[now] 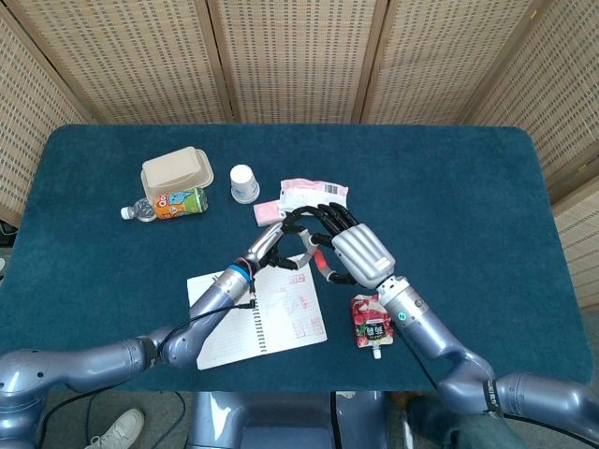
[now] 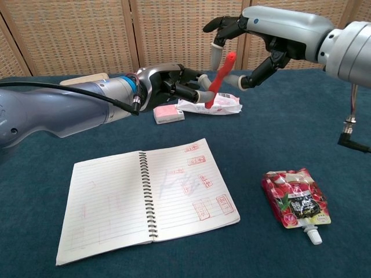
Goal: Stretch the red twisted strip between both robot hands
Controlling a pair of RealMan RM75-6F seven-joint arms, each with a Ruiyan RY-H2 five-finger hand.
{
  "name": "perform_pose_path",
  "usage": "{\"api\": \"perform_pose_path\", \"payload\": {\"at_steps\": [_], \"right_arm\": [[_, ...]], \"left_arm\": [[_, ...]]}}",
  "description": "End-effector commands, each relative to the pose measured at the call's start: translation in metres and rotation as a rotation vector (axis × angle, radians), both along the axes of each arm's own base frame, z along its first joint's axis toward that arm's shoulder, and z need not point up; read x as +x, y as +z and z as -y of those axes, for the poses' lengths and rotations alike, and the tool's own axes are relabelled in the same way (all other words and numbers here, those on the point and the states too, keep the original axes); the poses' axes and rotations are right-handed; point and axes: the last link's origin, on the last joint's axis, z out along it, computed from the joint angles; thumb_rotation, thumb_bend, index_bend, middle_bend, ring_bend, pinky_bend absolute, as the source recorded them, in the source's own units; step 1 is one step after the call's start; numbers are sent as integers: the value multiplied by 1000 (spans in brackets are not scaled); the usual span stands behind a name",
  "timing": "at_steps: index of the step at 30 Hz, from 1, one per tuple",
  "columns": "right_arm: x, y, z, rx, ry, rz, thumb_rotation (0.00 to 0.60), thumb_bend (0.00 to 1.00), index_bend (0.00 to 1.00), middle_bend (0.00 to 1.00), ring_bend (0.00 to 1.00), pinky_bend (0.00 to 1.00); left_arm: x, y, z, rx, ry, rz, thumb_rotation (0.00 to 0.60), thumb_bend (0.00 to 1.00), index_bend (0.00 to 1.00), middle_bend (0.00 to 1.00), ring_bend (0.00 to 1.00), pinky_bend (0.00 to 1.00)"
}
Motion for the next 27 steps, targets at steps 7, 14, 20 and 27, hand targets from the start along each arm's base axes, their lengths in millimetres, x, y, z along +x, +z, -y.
{"api": "perform_pose_path", "payload": {"at_steps": [7, 14, 20, 27], "right_arm": [[-4, 0, 2, -56, 33, -56, 600, 551, 499, 161, 0, 0], [-4, -1, 0, -40, 29, -41, 600, 571, 515, 176, 0, 0], [-3, -2, 0, -28, 20, -25, 600, 601, 562, 194, 0, 0], [-2, -2, -1, -15, 14, -5, 600, 692, 702, 210, 0, 0]], "left_arm": [[-1, 0, 1, -6, -1, 3, 600, 562, 700, 0, 0, 0], [-1, 0, 1, -5, -1, 3, 600, 562, 700, 0, 0, 0], [-1, 0, 1, -7, 0, 3, 600, 561, 700, 0, 0, 0], [-1, 0, 1, -6, 0, 3, 600, 561, 700, 0, 0, 0]]}}
